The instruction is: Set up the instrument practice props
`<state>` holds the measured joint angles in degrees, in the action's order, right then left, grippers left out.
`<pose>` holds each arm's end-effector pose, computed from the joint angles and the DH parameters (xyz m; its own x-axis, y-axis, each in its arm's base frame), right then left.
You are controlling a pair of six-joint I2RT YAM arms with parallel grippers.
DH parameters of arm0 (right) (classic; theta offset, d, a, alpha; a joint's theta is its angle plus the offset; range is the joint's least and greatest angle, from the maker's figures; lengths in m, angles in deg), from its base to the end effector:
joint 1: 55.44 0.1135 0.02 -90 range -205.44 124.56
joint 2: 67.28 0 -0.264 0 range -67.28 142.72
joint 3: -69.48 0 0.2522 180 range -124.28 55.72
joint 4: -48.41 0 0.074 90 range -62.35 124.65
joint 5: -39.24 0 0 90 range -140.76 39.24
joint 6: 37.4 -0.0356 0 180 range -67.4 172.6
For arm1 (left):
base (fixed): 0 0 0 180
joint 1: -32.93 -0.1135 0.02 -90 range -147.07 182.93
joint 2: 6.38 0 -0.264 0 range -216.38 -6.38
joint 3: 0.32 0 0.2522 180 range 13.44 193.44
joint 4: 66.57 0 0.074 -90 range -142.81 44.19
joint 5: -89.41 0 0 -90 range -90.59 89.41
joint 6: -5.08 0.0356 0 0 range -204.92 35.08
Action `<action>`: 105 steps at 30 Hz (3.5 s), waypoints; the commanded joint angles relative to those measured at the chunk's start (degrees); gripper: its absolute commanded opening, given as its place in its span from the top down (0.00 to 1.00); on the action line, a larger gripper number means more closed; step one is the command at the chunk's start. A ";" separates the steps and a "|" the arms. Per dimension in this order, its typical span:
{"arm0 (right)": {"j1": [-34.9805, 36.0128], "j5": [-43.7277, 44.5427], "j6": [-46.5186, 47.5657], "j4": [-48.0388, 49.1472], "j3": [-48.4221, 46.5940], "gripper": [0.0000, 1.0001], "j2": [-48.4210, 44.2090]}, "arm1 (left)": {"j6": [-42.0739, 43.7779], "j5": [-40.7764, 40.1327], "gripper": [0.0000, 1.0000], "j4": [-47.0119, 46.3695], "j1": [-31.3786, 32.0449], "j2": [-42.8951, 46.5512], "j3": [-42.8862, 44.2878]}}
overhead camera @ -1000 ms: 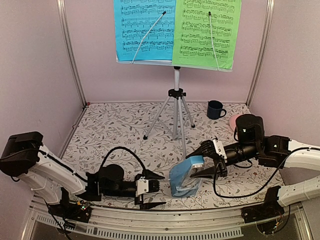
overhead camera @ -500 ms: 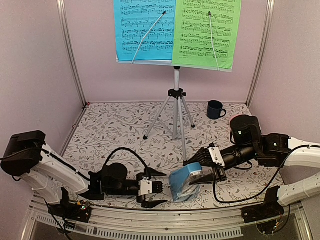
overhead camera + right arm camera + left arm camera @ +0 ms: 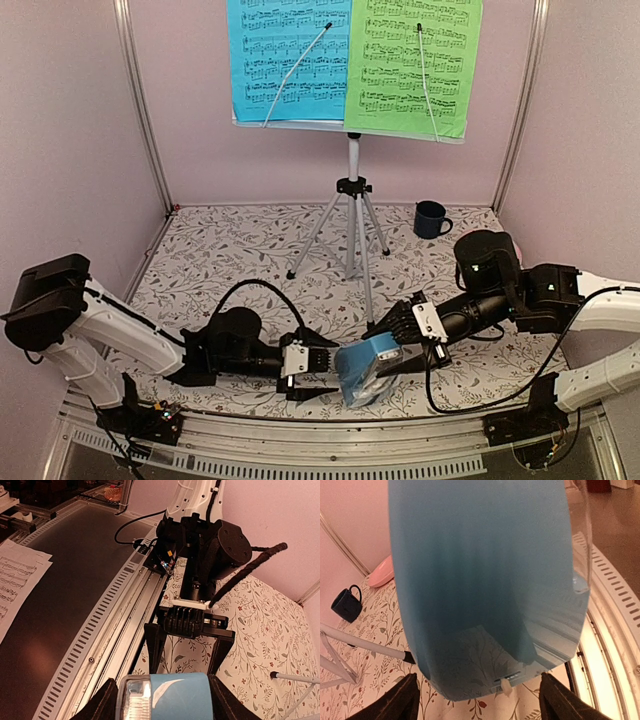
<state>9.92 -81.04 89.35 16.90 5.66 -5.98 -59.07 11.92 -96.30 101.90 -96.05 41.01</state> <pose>0.0824 0.2227 0.3054 0.4178 -0.3285 -0.8471 -0.8972 -0.2963 -0.3275 0.0966 -0.2727 0.1544 0.3264 0.3373 -0.8830 0.9363 0.0130 0.3510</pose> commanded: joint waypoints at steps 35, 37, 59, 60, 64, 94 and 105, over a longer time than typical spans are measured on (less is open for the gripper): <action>1.40 27.25 -26.70 27.70 -2.49 0.87 13.39 | -19.54 -8.52 0.15 -6.38 -8.68 13.54 -10.13; 1.35 30.64 -29.14 27.50 -4.80 0.87 17.15 | -21.69 -11.27 0.14 -6.60 -8.70 16.10 -11.83; 2.28 55.22 -49.48 28.08 -17.85 0.69 36.95 | -34.96 -29.00 0.11 5.37 -8.71 28.81 -14.32; 2.43 55.24 -50.06 27.83 -18.07 0.65 37.18 | -35.28 -28.47 0.11 5.30 -8.70 28.58 -14.25; 2.71 54.31 -52.11 27.71 -18.12 0.34 36.86 | -36.13 -26.94 0.10 5.18 -8.50 26.62 -13.28; -2.98 49.25 -65.00 41.77 26.39 0.01 2.10 | -42.13 -28.67 0.12 1.20 -4.93 -0.76 6.61; -3.05 46.21 -64.98 47.02 29.15 0.01 6.29 | -42.40 -29.67 0.29 -0.71 -5.07 -6.24 8.75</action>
<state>7.13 -33.09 24.28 59.08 33.87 -1.59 -100.80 -18.41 -95.36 96.28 -100.68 48.81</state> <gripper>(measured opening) 0.991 0.751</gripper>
